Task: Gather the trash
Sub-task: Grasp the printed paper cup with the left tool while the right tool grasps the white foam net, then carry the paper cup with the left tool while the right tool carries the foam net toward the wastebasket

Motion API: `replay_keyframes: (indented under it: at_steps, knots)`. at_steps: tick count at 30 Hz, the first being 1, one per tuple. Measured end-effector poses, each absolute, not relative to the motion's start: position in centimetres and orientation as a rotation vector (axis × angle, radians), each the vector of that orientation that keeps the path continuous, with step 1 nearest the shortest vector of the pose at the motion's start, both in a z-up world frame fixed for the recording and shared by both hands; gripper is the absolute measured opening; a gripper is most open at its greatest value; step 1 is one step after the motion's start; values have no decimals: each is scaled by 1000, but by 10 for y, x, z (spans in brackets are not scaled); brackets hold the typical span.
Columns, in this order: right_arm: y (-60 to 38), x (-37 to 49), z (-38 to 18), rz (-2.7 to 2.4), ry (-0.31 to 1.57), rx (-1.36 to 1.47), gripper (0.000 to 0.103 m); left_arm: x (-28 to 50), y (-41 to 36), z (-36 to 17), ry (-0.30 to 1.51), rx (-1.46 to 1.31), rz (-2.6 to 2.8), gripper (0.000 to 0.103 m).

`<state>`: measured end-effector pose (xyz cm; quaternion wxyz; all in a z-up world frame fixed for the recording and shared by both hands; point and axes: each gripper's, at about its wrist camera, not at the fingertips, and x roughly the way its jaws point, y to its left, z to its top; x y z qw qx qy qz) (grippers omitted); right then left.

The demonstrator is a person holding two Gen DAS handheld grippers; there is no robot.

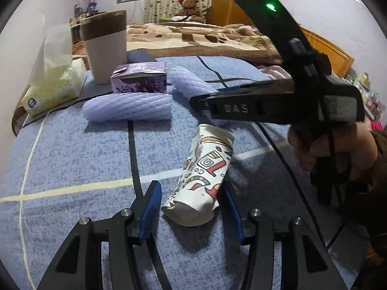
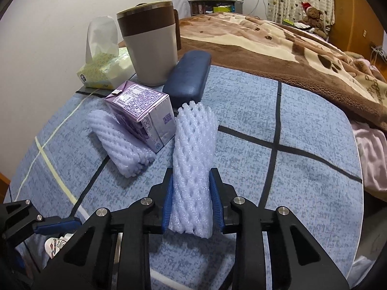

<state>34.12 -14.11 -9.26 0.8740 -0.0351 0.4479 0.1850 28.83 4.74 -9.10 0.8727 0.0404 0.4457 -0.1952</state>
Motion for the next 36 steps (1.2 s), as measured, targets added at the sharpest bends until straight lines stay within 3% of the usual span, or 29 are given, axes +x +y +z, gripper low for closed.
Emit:
replay_keyframes:
  at_steps: [6,9,36]
  knots:
    - [-147,333,-88,384,914,-64,29,288,49,-88,907,37,-383,50]
    - [-149,329,-84,380,899,-73,28,289,51,-87,899,27,-348,32]
    - [-216,259,-35,330,757,57,28,233,19,-30,748,-53,-291,31]
